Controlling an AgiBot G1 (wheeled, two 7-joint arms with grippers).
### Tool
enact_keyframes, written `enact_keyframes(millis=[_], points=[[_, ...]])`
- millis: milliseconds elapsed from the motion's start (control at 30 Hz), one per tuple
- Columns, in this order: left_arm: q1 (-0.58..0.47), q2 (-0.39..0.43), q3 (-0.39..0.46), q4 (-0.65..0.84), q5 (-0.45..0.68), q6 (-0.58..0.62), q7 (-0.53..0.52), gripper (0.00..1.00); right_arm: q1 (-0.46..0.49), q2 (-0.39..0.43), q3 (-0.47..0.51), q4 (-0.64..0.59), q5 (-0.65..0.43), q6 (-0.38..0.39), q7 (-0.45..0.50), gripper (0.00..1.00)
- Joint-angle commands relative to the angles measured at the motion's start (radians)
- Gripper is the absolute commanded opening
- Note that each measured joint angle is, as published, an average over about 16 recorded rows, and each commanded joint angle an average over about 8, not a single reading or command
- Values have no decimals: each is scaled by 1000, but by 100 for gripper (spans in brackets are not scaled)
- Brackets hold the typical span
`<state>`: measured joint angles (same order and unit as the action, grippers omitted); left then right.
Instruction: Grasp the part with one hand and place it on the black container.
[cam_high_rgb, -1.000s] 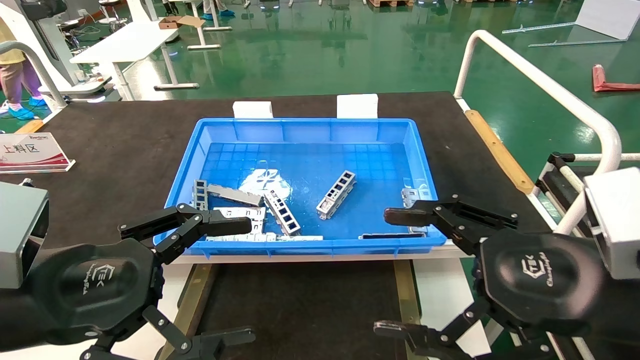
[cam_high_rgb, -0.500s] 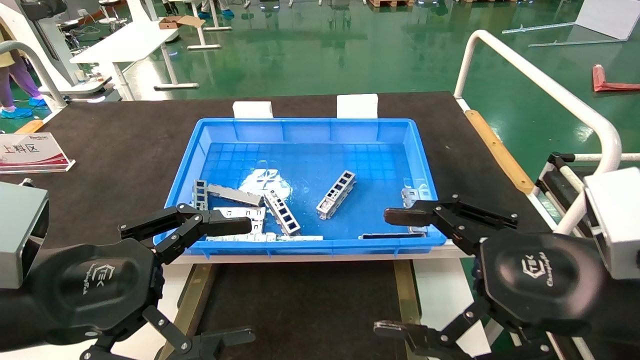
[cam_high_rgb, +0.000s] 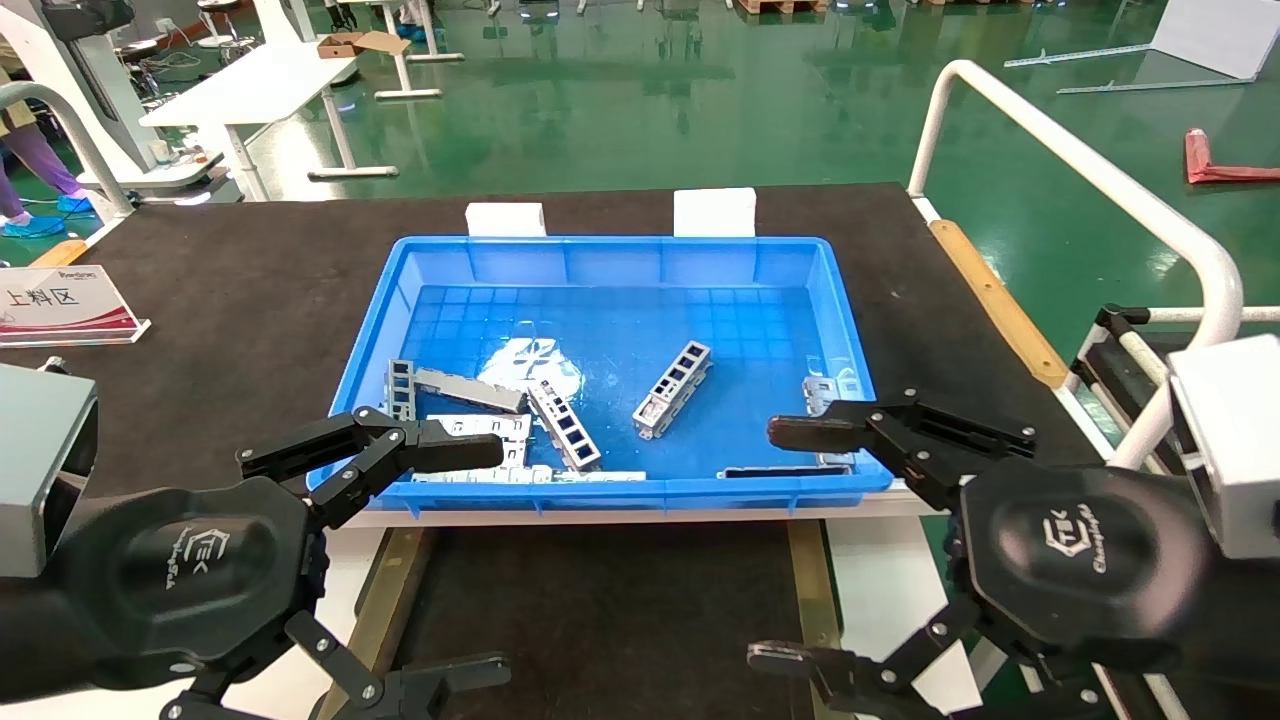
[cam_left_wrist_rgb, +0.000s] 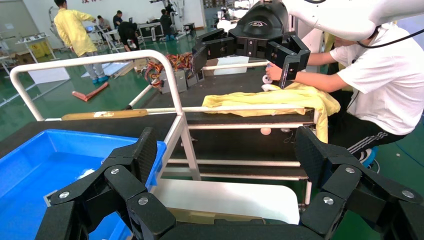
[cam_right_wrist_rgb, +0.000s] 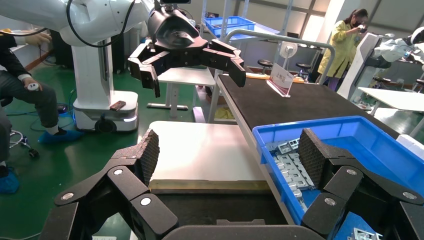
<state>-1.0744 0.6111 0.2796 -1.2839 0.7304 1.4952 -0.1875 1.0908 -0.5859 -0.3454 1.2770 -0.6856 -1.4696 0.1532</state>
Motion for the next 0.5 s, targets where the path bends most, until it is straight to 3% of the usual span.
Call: enact_keyframes(millis=[33, 500], points=[[0, 0, 0, 0, 0, 0, 0, 100, 0, 0, 0, 0, 0, 0, 0, 100], [-15, 13, 14, -1, 39, -28, -3, 100, 0, 0, 0, -1, 0, 0, 0, 100]])
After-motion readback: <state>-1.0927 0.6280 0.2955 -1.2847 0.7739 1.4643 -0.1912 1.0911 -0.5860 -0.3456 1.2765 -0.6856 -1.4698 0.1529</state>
